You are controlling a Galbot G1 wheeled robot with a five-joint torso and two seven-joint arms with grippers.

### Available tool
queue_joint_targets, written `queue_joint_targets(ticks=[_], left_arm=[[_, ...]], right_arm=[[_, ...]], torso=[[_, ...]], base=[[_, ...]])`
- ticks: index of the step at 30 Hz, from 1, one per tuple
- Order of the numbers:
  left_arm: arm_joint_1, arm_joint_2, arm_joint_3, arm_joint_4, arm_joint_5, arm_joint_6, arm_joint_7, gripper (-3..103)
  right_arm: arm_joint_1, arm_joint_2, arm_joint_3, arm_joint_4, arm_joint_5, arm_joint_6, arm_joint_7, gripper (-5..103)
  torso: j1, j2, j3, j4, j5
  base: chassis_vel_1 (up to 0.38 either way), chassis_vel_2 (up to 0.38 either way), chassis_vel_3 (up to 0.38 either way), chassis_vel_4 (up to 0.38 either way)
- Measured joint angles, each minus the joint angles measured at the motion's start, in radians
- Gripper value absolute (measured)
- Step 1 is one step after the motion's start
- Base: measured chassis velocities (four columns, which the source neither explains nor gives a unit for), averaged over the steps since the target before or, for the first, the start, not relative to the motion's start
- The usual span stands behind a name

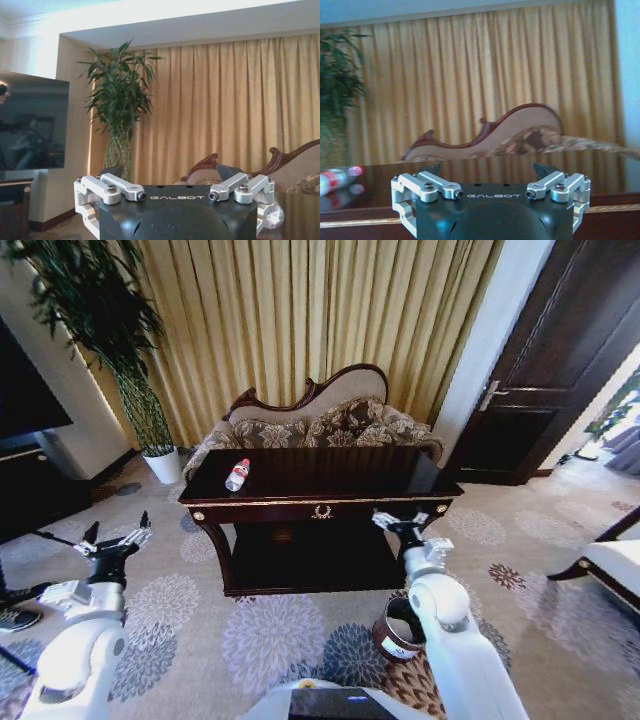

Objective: Move to the front of the table and place the trash on the table into the trash bin.

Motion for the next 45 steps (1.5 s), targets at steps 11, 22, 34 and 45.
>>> queue_joint_targets(ticks=[11, 22, 34, 45], left_arm=[[-0.008, 0.068, -0.019, -0.072, -0.092, 0.116, -0.009, 100], [-0.018, 0.061, -0.006, -0.091, -0.100, 0.135, 0.000, 100], [-0.005, 0.041, -0.013, -0.091, -0.075, 0.114, 0.001, 100], [-0.005, 0.034, -0.009, -0.104, -0.069, 0.111, 0.001, 100]], right_arm=[[-0.023, -0.049, 0.025, 0.180, 0.097, -0.152, 0.000, 100], [-0.043, -0.051, 0.036, 0.176, 0.080, -0.164, 0.000, 100], [-0.023, -0.037, 0.009, 0.123, 0.043, -0.150, 0.000, 100], [-0.013, -0.036, 0.010, 0.109, 0.040, -0.127, 0.000, 100]], torso=[[0.000, 0.000, 0.000, -0.0001, 0.0000], [0.000, 0.000, 0.000, -0.0001, 0.0001], [0.000, 0.000, 0.000, 0.0000, 0.0001], [0.000, 0.000, 0.000, -0.0001, 0.0001]], base=[[0.000, 0.000, 0.000, 0.000], [0.000, 0.000, 0.000, 0.000], [0.000, 0.000, 0.000, 0.000], [-0.027, 0.064, 0.032, -0.075]])
